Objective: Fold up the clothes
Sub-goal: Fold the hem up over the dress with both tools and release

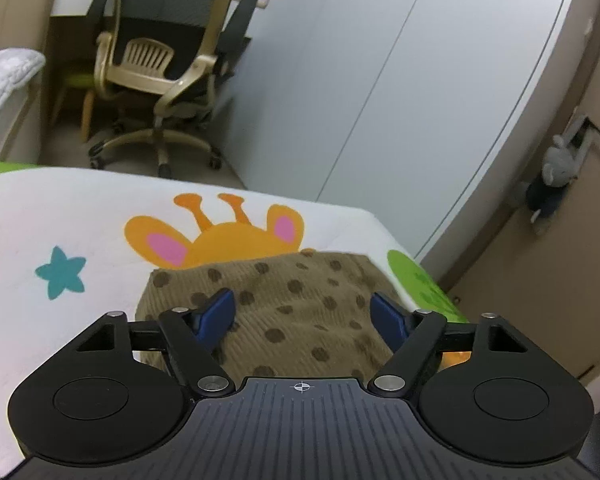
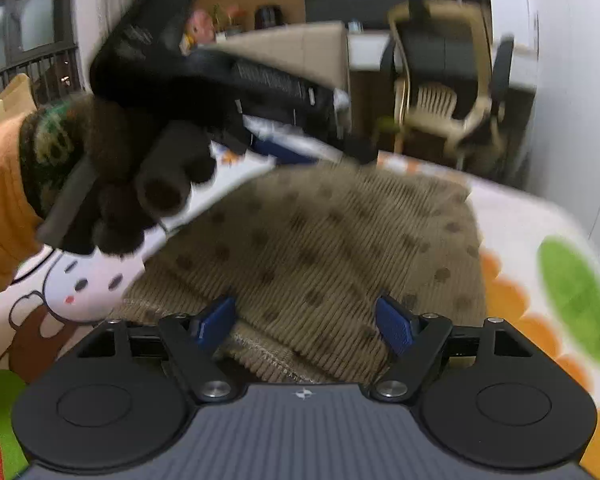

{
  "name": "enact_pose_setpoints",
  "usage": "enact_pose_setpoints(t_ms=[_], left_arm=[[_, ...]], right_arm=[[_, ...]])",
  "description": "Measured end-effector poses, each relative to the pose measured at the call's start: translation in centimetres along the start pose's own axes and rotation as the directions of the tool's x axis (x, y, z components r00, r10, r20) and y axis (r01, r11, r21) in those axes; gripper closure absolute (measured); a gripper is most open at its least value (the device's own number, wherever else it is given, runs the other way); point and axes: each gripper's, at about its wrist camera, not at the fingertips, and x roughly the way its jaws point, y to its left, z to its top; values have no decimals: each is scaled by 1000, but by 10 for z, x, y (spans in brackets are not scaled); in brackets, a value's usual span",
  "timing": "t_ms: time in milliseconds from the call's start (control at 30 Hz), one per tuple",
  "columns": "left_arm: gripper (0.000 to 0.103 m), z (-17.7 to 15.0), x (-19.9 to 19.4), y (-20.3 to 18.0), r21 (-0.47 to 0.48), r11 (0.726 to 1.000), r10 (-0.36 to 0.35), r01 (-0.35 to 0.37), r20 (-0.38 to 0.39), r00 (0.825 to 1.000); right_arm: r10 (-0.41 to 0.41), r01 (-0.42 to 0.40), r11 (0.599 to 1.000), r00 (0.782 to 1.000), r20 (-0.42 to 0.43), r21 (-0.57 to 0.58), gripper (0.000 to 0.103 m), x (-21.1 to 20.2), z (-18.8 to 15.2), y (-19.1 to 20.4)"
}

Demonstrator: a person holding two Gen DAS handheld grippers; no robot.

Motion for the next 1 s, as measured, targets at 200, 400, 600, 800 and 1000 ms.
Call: enact_pose_setpoints(t_ms=[200,400,600,800,1000], left_arm=[[12,-7,-28,-11,34,995,89,-90,34,996],[10,-25,-44,-16,100,980,171,-172,21,985],[9,-28,-46,-7,90,979,185,-186,16,983],[9,-22,-63,-1,37,980,194,-197,80,978],[9,-10,-68,3,-49,997,-60,66,106,993]], right_arm=[[17,-17,1000,999,32,-1,19,-21,7,-1],[-83,80,996,990,117,30,19,-49,18,-19],[-12,16,999,993,118,-40,19,-39,23,9],[37,-37,998,999,3,-58,11,22,15,43],[76,-75,988,997,1,-134,7,10,20,45]])
